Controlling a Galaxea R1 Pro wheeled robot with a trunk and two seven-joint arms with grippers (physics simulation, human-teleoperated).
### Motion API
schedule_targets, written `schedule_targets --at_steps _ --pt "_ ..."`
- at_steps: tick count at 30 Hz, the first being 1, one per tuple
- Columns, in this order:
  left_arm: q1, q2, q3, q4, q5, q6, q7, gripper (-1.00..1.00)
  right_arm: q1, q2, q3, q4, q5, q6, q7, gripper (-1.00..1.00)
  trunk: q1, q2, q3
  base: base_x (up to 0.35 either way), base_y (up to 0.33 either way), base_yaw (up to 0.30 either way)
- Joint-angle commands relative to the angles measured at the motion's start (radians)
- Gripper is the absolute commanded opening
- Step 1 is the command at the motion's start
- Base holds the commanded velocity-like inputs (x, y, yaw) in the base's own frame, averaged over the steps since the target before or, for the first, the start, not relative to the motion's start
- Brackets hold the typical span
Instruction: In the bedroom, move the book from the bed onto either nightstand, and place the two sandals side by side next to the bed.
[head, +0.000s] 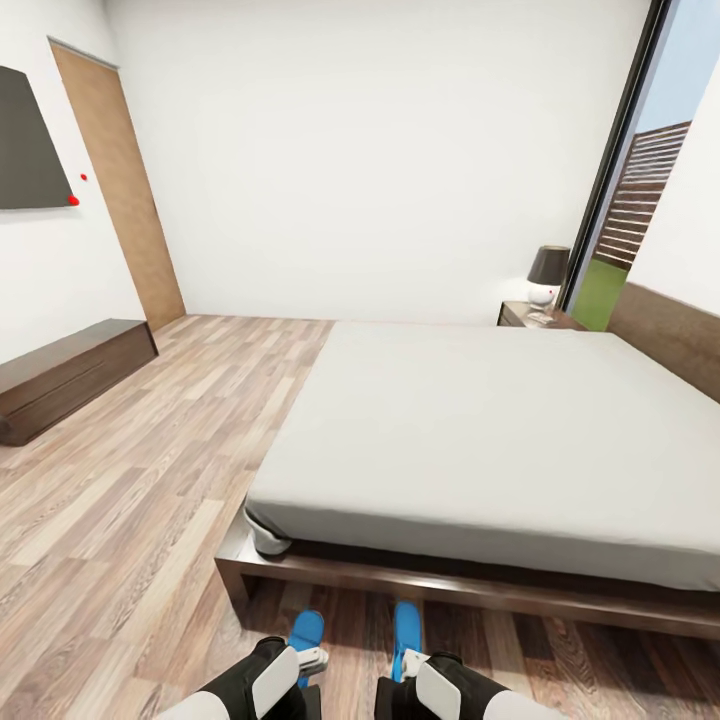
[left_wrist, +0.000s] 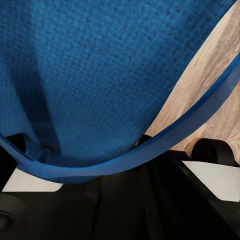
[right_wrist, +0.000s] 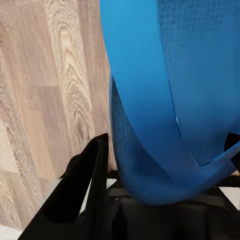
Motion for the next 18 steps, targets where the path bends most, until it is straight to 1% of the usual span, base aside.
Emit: schedule_targets --at_steps 1,5,14,16,18 --pt "0.0 0.0 -0.006 -0.002 0.009 0.003 0.003 -1.0 -0.001 0.0 0.006 -0.002 -0.014 0.002 -0.005 -1.0 0.004 -0.008 -0.004 0.0 0.0 0.0" --pt "0.0 -0.001 -0.006 -0.009 0.011 0.003 0.003 -1.0 -0.001 0.0 0.006 -0.001 -0.027 0.002 -0.005 -1.0 0.019 -0.036 -0.017 0.0 0.0 0.0" --pt "-0.003 -0.001 -0.006 -0.012 0.021 0.003 0.003 -1.0 -0.001 0.003 0.007 -0.001 -0.029 0.002 -0.005 -1.0 0.054 -0.099 -0.045 0.0 0.0 0.0" --pt "-0.02 -0.001 -0.006 -0.011 0.023 0.003 0.003 -1.0 -0.001 0.003 0.007 -0.001 -0.029 0.002 -0.005 -1.0 0.061 -0.113 -0.051 0.0 0.0 0.0" --pt "-0.055 0.0 -0.005 -0.009 0.025 0.003 0.003 -1.0 -0.001 0.003 0.007 -0.001 -0.029 0.002 -0.005 -1.0 0.069 -0.127 -0.057 0.0 0.0 0.0"
